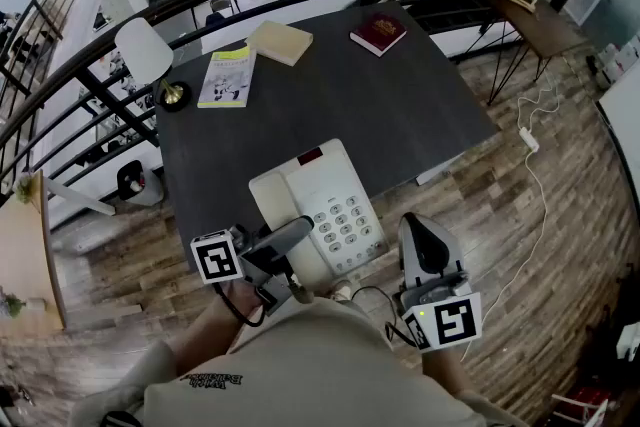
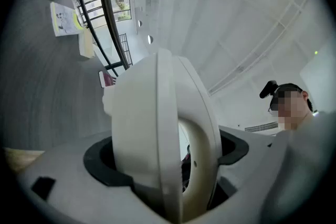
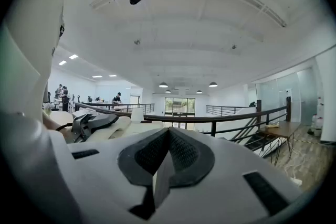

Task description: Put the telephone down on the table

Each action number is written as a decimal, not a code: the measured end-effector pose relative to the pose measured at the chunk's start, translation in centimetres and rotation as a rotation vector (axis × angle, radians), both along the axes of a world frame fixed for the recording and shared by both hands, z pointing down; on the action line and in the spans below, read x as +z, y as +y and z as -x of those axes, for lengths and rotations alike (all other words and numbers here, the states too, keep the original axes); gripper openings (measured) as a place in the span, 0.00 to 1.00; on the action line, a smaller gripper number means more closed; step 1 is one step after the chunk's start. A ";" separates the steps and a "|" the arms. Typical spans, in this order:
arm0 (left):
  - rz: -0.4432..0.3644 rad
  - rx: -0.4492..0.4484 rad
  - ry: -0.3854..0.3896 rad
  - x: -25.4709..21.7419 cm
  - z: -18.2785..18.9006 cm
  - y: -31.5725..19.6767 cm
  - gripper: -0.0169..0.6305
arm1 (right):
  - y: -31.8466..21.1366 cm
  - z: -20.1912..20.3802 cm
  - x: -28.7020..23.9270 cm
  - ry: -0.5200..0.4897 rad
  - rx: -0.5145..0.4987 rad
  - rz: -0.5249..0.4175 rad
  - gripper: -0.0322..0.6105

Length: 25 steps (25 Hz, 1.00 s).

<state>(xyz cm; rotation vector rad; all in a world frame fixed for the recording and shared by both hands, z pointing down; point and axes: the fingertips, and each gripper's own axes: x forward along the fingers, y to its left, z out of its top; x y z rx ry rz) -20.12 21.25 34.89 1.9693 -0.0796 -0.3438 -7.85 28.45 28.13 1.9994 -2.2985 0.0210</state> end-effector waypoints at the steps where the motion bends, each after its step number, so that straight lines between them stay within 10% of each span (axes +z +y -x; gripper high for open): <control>1: 0.017 0.003 0.019 -0.3 -0.1 0.4 0.74 | 0.2 0.0 0.1 0.000 -0.003 0.005 0.05; 25: 0.041 0.017 0.028 -0.1 -3.4 3.8 0.74 | 3.0 -2.5 -0.6 -0.068 -0.070 -0.047 0.05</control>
